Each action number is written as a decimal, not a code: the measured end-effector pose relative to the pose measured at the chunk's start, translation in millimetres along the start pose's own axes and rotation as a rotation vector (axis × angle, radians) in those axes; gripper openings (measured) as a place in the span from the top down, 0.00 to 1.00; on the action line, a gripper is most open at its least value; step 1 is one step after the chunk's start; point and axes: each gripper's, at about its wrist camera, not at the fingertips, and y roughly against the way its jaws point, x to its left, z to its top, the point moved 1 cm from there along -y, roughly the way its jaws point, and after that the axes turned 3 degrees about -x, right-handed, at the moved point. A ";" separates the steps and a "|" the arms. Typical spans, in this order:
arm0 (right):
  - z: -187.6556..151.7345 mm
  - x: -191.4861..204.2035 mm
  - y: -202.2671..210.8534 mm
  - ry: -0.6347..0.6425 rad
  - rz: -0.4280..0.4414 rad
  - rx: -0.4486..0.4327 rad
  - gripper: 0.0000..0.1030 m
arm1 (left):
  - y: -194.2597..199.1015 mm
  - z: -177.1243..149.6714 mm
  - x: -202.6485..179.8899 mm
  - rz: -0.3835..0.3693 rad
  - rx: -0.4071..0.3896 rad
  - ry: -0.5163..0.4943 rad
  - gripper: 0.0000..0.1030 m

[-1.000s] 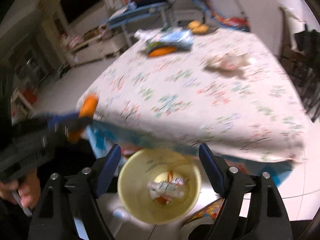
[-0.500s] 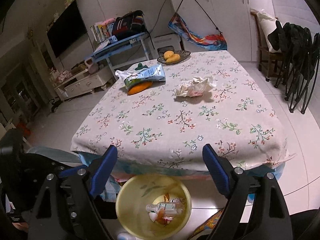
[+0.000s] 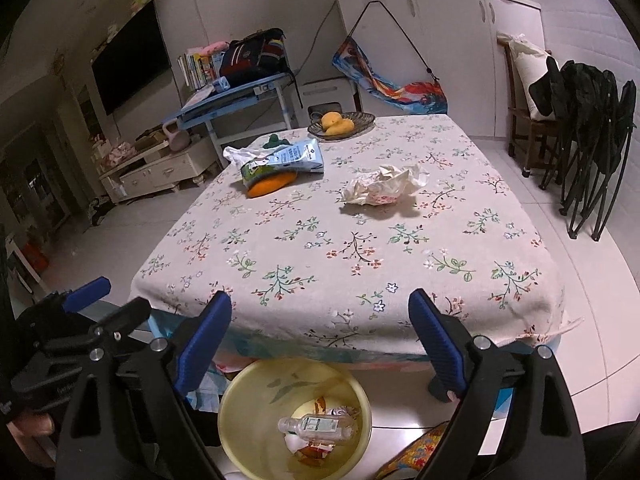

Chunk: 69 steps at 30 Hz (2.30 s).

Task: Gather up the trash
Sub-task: 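Move the right tool toward the crumpled white tissue while the left tool moves toward a white plastic bag, then grasp the crumpled tissue with the right gripper while the left gripper grasps the white plastic bag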

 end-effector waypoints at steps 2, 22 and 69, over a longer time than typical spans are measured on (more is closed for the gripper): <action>-0.2 1.4 -0.2 0.005 -0.002 -0.003 0.16 | -0.6 0.8 3.4 0.010 -0.001 0.012 0.20; -1.8 10.2 -3.5 0.016 0.000 0.003 0.13 | -4.9 -1.2 5.0 0.021 0.009 0.031 0.18; 93.6 -64.4 -138.5 -0.072 -0.031 0.174 0.13 | -204.7 163.4 38.0 -0.047 0.082 0.061 0.17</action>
